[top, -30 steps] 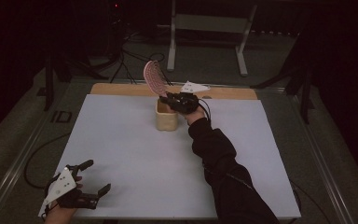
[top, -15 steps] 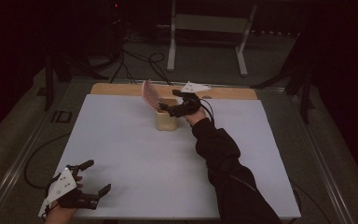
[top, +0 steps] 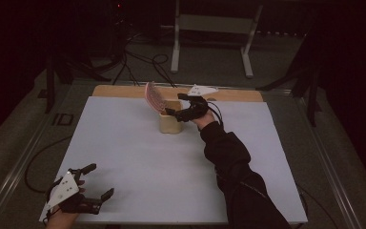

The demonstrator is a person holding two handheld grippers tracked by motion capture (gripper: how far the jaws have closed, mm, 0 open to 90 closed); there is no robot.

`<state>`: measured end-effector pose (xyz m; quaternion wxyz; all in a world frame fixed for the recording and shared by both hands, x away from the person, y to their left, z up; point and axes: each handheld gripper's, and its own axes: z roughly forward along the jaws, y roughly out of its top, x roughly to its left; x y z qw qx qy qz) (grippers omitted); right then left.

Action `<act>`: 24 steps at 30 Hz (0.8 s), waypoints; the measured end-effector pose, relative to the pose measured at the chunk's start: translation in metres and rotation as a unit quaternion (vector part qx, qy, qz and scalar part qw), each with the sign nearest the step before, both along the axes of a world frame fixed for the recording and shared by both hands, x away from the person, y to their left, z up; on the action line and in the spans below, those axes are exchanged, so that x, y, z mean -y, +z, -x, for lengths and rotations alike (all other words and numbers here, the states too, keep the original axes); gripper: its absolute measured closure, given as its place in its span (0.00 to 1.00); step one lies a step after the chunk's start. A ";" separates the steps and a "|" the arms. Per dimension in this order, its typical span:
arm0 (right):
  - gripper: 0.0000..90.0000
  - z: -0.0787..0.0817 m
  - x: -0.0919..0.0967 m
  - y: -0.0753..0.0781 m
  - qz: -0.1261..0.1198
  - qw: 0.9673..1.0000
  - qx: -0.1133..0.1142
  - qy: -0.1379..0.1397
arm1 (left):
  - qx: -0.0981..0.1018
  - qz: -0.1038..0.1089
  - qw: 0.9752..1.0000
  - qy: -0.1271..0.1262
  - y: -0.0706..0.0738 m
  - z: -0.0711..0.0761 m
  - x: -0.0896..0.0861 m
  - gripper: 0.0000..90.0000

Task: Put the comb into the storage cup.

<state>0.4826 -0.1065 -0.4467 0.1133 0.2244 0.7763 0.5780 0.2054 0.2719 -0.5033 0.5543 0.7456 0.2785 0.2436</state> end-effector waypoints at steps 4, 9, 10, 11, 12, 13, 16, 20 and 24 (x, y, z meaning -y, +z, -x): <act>0.10 0.003 0.000 0.002 0.007 1.000 -0.002 0.008 | 0.001 0.002 1.000 0.000 0.000 0.000 0.000 0.00; 0.10 0.008 0.003 0.004 0.014 1.000 -0.001 0.015 | 0.002 0.002 1.000 0.001 0.000 0.001 0.000 0.00; 0.10 0.009 0.004 0.004 0.015 1.000 0.000 0.015 | 0.001 0.002 1.000 0.000 0.000 0.001 0.000 0.00; 0.10 0.010 0.005 0.005 0.015 1.000 -0.003 0.014 | 0.001 0.001 1.000 0.000 0.000 0.001 0.000 0.00; 0.10 0.011 0.007 0.005 0.016 1.000 -0.002 0.014 | 0.001 0.001 1.000 0.000 0.000 0.001 0.000 0.00; 0.10 0.011 0.007 0.005 0.016 1.000 -0.002 0.014 | 0.001 0.001 1.000 0.000 0.000 0.001 0.000 0.00; 0.10 0.014 0.013 0.006 0.017 1.000 -0.006 0.015 | 0.001 0.000 1.000 0.001 0.000 0.001 0.000 0.00; 0.10 0.018 0.020 0.005 0.022 1.000 -0.008 0.013 | 0.000 0.002 1.000 0.000 0.000 0.000 0.000 0.00; 0.10 0.024 0.026 0.006 0.030 0.999 -0.007 0.013 | 0.000 0.001 1.000 0.001 0.000 0.001 0.001 0.00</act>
